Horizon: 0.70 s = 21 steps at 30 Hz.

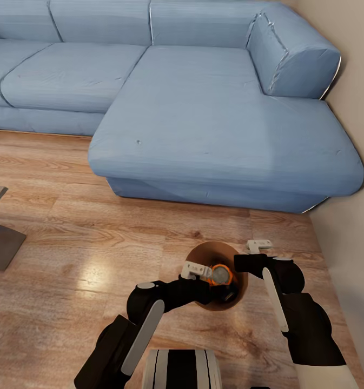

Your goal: Put the three can of soda from the living room inside the tash can in the kitchen.

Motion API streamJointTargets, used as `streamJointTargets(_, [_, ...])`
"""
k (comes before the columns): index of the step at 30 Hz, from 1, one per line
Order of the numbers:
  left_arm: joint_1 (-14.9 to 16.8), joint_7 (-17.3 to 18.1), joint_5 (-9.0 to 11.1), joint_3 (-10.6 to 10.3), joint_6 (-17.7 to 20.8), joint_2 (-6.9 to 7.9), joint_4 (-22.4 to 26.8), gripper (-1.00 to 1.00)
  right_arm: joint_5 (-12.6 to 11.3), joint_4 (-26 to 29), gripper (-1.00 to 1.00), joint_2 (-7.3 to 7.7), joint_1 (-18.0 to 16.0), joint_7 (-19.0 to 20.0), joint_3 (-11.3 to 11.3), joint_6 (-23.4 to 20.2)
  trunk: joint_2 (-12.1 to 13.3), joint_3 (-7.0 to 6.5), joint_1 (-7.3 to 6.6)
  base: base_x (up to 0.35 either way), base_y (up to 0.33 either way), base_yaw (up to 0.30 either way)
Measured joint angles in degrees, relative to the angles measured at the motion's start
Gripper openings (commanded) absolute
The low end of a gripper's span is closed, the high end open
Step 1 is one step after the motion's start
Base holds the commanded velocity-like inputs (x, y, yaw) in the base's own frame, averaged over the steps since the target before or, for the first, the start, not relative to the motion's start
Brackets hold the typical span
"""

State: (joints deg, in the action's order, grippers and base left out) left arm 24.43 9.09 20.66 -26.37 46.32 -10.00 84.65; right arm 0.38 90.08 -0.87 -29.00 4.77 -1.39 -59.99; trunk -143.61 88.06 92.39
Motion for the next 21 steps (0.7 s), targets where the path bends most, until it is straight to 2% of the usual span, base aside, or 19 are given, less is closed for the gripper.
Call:
streamJointTargets(9, [0.0,0.4,-0.1,-0.2,0.0,0.0,0.0,1.0,0.0,0.0,-1.0,0.0,0.0,0.0,-0.1,0.0,0.0,0.0,0.0,0.0,0.0,0.0])
streamJointTargets(11, [-0.1,1.2,0.0,0.0,0.0,0.0,0.0,1.0,-0.2,0.0,-1.0,0.0,0.0,0.0,-0.1,0.0,0.0,0.0,0.0,0.0,0.0,0.0])
streamJointTargets(12, [-0.1,2.9,0.1,0.2,0.1,0.0,0.1,1.0,-0.3,0.0,-1.0,0.0,0.0,0.0,0.0,0.0,0.0,0.0,0.0,0.0,0.0,0.0])
streamJointTargets(14, [-0.1,8.0,0.6,0.8,0.1,0.16,0.1,1.0,-0.2,0.0,-1.0,0.0,0.0,0.0,0.1,0.0,0.0,0.0,0.0,0.0,0.0,0.0])
streamJointTargets(15, [-0.1,11.5,0.8,1.7,0.0,1.09,0.1,1.0,-0.1,0.0,-1.0,0.0,0.0,0.0,0.2,0.0,0.0,0.0,0.0,0.0,0.0,0.0])
streamJointTargets(16, [-0.1,13.5,1.0,2.5,0.0,1.8,0.1,1.0,0.0,0.0,-1.0,0.0,0.0,0.0,0.2,0.0,0.0,0.0,0.0,0.0,0.0,0.0])
streamJointTargets(18, [-0.1,22.8,1.4,7.4,-0.1,5.48,0.1,1.0,0.1,0.0,-1.0,0.01,0.0,0.0,0.3,0.0,0.0,0.0,0.0,0.0,0.0,0.0])
streamJointTargets(19, [-0.1,25.4,1.6,8.9,-0.1,6.55,0.0,1.0,0.1,0.0,-1.0,0.01,0.0,0.0,0.3,0.0,0.0,0.0,0.0,0.0,0.0,0.0])
streamJointTargets(20, [-0.1,33.2,1.8,13.4,-0.1,9.22,0.0,1.0,0.0,0.0,-1.0,0.0,0.0,0.1,0.3,0.0,0.0,0.0,0.0,0.0,0.0,0.0])
streamJointTargets(21, [-0.1,38.3,1.9,16.7,-0.2,11.02,-0.1,1.0,-0.1,0.0,-1.0,0.02,0.0,0.1,0.3,0.0,0.0,0.0,0.0,0.0,0.0,0.0])
